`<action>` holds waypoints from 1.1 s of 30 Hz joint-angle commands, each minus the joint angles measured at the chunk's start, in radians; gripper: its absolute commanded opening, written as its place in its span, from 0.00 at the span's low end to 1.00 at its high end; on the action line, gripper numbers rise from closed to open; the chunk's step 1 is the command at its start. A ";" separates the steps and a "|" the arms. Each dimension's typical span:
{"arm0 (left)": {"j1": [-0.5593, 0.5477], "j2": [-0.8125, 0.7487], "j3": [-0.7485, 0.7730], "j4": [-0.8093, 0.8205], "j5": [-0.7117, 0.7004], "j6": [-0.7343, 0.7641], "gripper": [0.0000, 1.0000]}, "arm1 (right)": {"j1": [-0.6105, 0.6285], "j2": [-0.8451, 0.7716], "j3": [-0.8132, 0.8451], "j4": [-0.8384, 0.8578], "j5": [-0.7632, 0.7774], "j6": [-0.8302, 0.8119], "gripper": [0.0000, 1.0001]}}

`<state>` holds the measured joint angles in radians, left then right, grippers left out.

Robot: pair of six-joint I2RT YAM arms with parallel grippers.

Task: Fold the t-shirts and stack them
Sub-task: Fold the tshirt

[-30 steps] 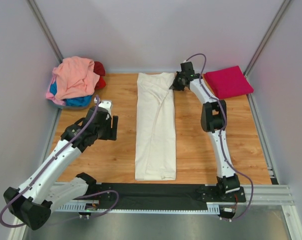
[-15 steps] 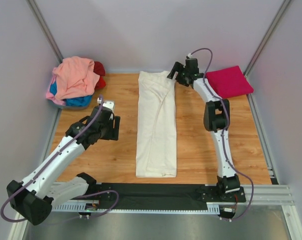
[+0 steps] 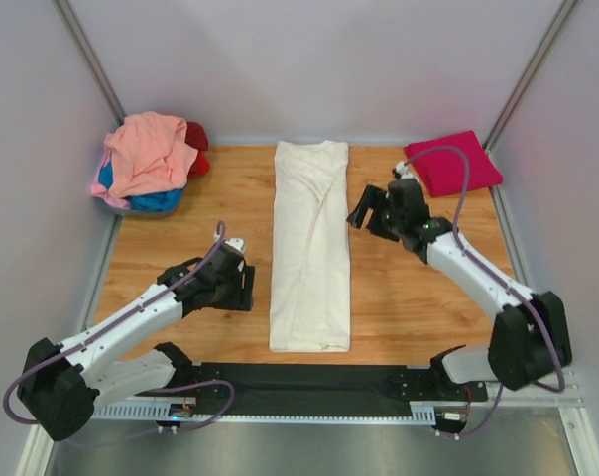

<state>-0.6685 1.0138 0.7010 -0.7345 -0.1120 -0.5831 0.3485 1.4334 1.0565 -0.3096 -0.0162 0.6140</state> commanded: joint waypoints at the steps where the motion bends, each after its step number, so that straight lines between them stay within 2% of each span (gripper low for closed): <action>1: -0.026 -0.027 -0.064 0.096 0.081 -0.066 0.71 | 0.092 -0.164 -0.230 -0.086 0.064 0.059 0.77; 5: -0.083 -0.053 -0.165 0.156 0.106 -0.113 0.69 | 0.229 -0.323 -0.363 -0.198 0.058 0.127 0.65; 10: -0.163 -0.090 -0.227 0.204 0.126 -0.196 0.69 | 0.398 -0.451 -0.487 -0.284 0.033 0.254 0.62; 12: -0.184 -0.098 -0.241 0.210 0.120 -0.216 0.69 | 0.466 -0.473 -0.539 -0.266 0.032 0.294 0.58; 16: -0.232 -0.093 -0.253 0.218 0.115 -0.257 0.69 | 0.584 -0.453 -0.546 -0.264 0.047 0.366 0.56; 20: -0.263 -0.086 -0.265 0.241 0.078 -0.288 0.68 | 0.619 -0.374 -0.564 -0.224 0.041 0.380 0.54; 28: -0.309 -0.055 -0.276 0.280 0.052 -0.323 0.70 | 0.658 -0.320 -0.576 -0.166 0.050 0.389 0.54; 33: -0.319 0.020 -0.281 0.354 0.052 -0.330 0.70 | 0.662 -0.284 -0.579 -0.138 0.044 0.383 0.45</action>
<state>-0.9768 1.0008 0.4274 -0.4618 -0.0452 -0.8871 1.0012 1.1347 0.4839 -0.5030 0.0086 0.9806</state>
